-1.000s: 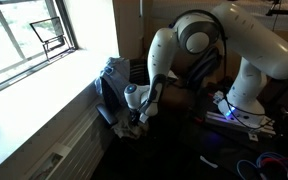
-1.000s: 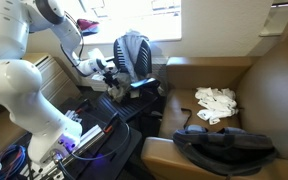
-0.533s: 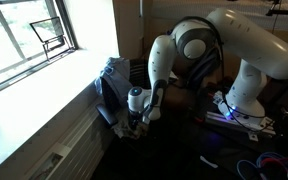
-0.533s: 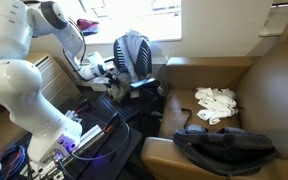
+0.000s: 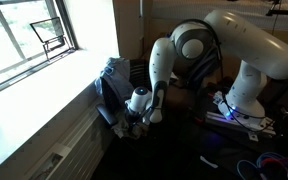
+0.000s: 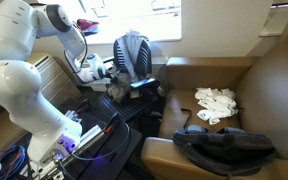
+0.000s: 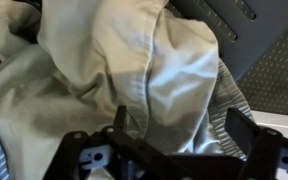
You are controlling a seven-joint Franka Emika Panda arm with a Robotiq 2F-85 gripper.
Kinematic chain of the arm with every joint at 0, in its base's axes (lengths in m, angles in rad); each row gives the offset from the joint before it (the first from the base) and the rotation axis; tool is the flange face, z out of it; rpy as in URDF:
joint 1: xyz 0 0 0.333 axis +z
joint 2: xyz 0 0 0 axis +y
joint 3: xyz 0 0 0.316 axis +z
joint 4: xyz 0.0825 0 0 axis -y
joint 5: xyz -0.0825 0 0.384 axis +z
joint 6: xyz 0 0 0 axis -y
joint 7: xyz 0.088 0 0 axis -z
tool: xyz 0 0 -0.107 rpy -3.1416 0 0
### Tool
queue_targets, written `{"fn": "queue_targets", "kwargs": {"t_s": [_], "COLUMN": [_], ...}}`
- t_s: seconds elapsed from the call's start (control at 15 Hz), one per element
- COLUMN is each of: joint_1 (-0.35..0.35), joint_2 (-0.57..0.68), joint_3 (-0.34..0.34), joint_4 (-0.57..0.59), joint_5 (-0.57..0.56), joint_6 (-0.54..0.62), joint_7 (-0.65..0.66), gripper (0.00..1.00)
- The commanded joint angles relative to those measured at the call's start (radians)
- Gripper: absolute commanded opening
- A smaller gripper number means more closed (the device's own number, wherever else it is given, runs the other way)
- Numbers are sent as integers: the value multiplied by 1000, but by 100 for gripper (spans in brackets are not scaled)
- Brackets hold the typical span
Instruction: Move the pair of shorts from the chair to the couch
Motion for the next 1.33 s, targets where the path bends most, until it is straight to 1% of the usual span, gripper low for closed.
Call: {"fn": "queue_targets", "kwargs": {"t_s": [0.0, 0.07, 0.13, 0.2, 0.27, 0.33, 0.4, 0.47, 0.6, 0.67, 0.73, 0.87, 0.93, 1.0, 1.27], "joint_1": [3, 5, 77, 78, 101, 141, 87, 110, 134, 129, 88, 59, 54, 50, 38], "joint_2": [2, 1, -8, -9, -5, 0, 2, 2, 2, 5, 9, 11, 10, 10, 19], "joint_3": [7, 5, -53, -52, -72, -109, -61, -81, -99, -93, -57, -28, -22, -17, -10], "joint_4": [0, 0, 9, 16, 25, 41, 24, 31, 37, 39, 42, 42, 38, 35, 40], "joint_5": [76, 82, 127, 138, 149, 163, 144, 148, 150, 154, 149, 151, 150, 150, 154], "joint_6": [-1, -1, -92, -150, -201, -274, -181, -225, -247, -234, -215, -197, -180, -171, -145], "joint_7": [-66, -66, -37, -41, -31, -2, -29, -16, -1, 2, -24, -32, -33, -33, -34], "gripper": [100, 100, 100, 100, 100, 100, 100, 100, 100, 75, 74, 61, 52, 46, 17]}}
